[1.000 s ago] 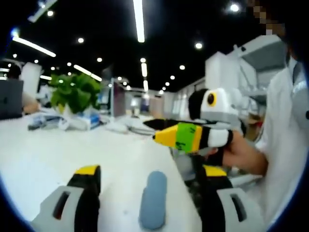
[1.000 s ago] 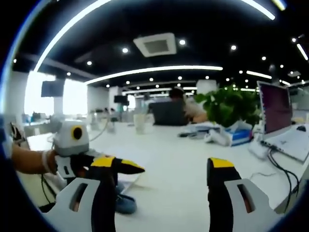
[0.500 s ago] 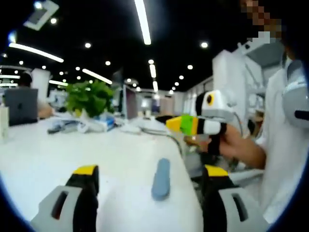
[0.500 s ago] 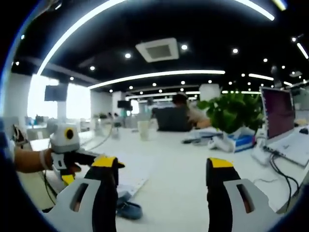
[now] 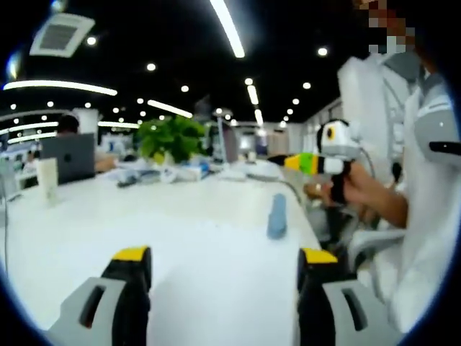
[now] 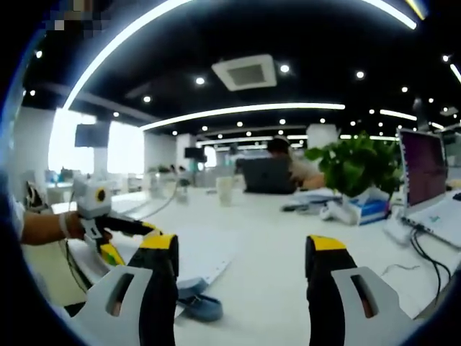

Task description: Pick up the paper insert the paper into the punch align the paper edges press the punch to punch holes

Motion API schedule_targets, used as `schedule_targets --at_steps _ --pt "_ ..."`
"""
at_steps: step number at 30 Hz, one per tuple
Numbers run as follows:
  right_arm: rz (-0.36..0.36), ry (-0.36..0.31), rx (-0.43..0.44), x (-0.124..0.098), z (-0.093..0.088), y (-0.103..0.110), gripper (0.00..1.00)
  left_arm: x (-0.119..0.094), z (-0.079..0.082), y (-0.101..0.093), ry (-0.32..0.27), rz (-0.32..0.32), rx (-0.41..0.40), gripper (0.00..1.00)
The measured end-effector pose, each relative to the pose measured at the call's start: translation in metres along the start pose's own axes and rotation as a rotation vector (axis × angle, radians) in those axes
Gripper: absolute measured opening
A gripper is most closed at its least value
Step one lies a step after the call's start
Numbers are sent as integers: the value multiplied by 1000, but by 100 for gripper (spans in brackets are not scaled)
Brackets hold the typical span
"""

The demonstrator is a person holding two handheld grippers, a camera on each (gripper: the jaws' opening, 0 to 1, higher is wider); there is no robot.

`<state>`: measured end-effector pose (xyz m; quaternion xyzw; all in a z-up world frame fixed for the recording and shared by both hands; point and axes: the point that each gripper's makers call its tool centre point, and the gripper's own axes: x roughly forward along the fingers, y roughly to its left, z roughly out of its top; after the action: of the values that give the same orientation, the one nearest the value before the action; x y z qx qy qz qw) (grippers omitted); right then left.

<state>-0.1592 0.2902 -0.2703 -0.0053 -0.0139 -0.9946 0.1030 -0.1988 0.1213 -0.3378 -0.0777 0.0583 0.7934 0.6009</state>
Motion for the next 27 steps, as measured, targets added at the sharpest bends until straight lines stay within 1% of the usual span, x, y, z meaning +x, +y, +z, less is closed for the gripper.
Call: schedule_targets --at_steps 3,5,7,8,10,12,13,15,16,18,22,24,25,27 --pt "22 14 -7 0 -4 4 70 -1 -9 -2 32 -9 23 82" --pt "38 19 -9 -1 -6 5 68 -1 -16 -1 49 -13 26 81" --pt "41 0 -13 -4 -5 3 64 1 -23 0 64 -12 9 81" --pt "54 -5 -17 -5 -6 3 64 1 -27 2 82 -5 19 80" --pt "80 9 -5 -5 -10 3 65 1 -26 2 80 -6 22 80" --pt "101 23 0 -5 -16 2 65 3 -29 2 89 -7 21 80" --pt "116 29 -4 -5 -18 1 63 3 -30 2 95 -4 24 79" --pt "166 44 -31 -7 -24 3 57 3 -32 4 106 2 30 80" --pt "172 43 -40 -7 -25 2 57 3 -33 4 109 4 34 80" --pt "218 48 -52 -9 -28 2 58 2 -32 7 105 10 30 79" --pt "264 67 -33 -10 -32 -5 55 1 -28 9 85 11 -2 77" --pt "316 70 -24 -11 -35 -3 55 1 -27 10 76 20 -13 77" --pt "323 72 -15 -11 -36 -4 55 1 -28 12 81 28 -14 76" --pt "402 78 -10 -12 -39 1 55 1 -35 14 112 39 10 75"
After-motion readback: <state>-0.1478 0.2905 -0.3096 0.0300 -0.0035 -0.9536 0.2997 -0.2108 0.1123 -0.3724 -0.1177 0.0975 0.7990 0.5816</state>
